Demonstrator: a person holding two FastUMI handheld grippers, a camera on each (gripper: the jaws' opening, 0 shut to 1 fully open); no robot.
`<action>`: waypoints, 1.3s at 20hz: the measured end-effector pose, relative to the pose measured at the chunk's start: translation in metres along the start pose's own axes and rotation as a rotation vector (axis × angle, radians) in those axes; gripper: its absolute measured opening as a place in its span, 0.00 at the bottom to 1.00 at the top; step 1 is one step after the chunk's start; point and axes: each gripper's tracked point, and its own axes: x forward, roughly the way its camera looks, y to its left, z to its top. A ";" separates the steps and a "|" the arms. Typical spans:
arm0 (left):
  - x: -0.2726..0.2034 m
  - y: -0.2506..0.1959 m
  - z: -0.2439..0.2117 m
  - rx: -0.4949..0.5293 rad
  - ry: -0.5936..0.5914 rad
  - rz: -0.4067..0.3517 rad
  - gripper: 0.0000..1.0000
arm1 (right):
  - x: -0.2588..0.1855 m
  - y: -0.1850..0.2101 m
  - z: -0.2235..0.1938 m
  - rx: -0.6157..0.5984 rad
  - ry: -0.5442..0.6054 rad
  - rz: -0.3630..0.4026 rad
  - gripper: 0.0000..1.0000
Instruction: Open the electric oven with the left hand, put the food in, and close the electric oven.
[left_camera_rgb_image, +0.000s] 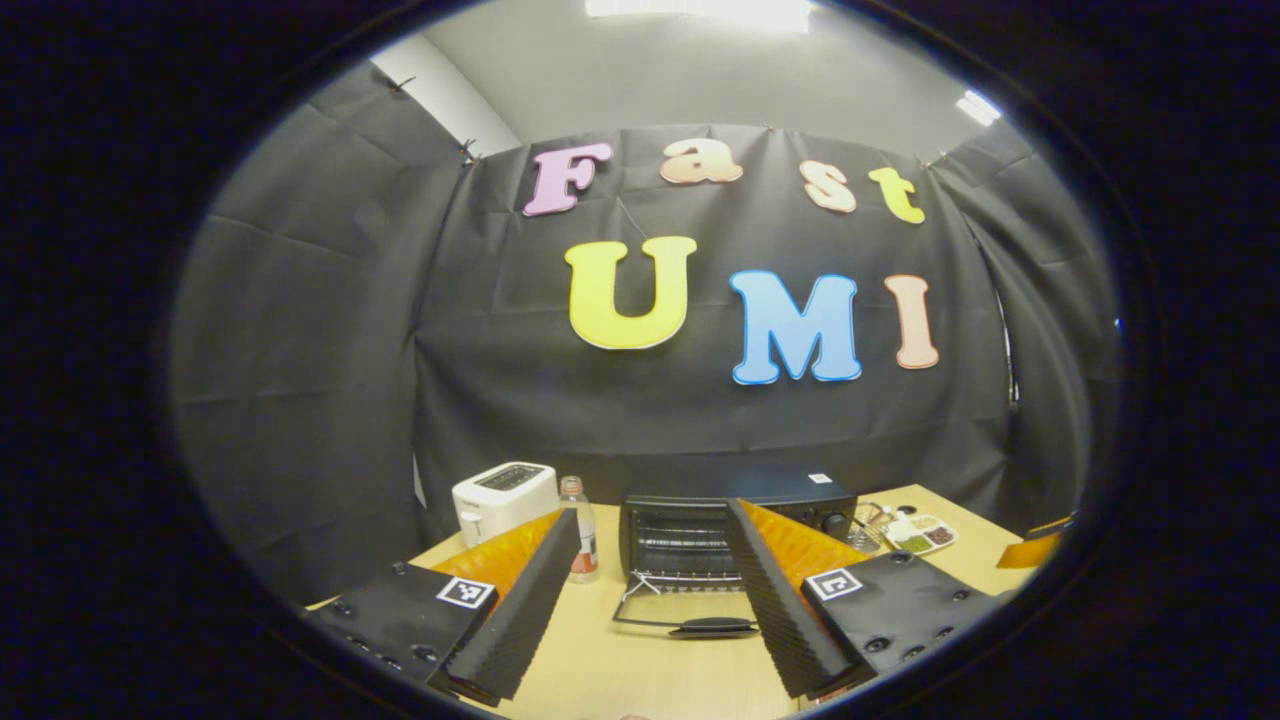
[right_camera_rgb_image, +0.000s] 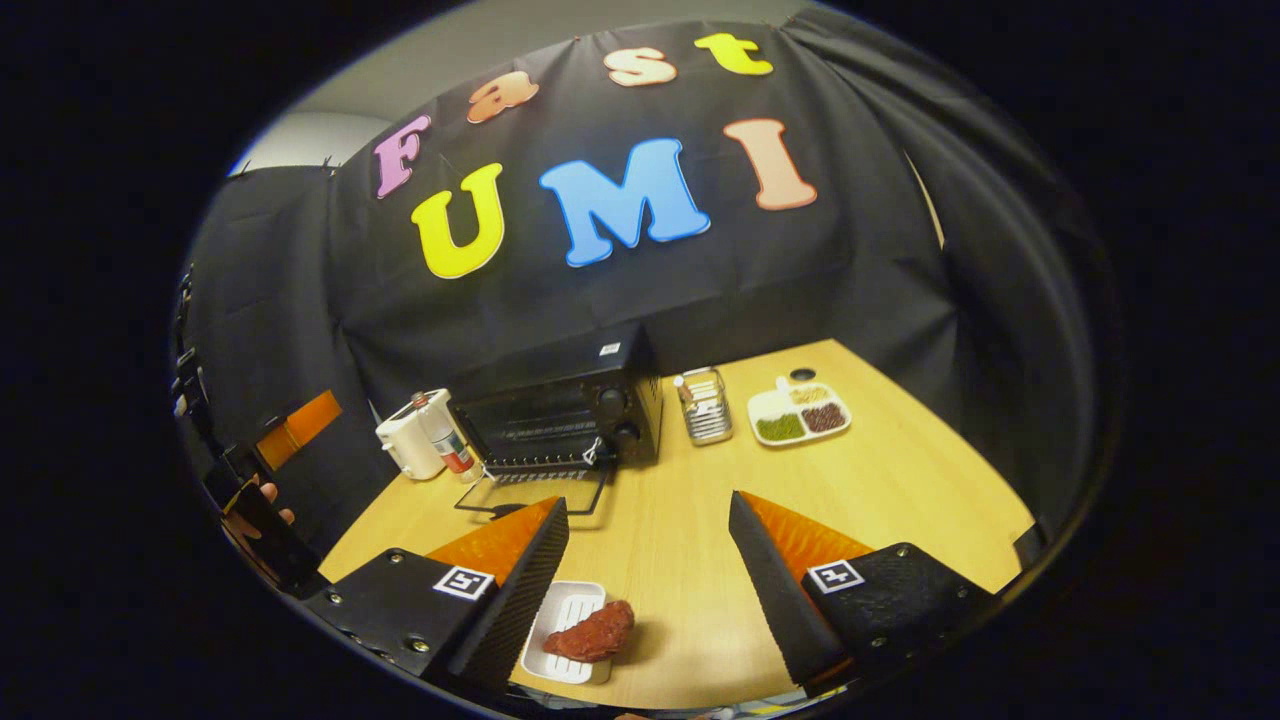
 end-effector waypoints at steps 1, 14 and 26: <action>-0.005 0.004 0.003 -0.002 -0.004 0.007 0.95 | 0.004 0.001 -0.010 0.026 0.032 0.009 0.98; -0.031 0.039 0.006 -0.009 -0.002 0.056 1.00 | 0.040 0.011 -0.122 0.371 0.406 0.072 0.97; -0.035 0.039 0.003 0.010 0.000 0.062 1.00 | 0.039 0.028 -0.156 0.549 0.553 0.104 0.43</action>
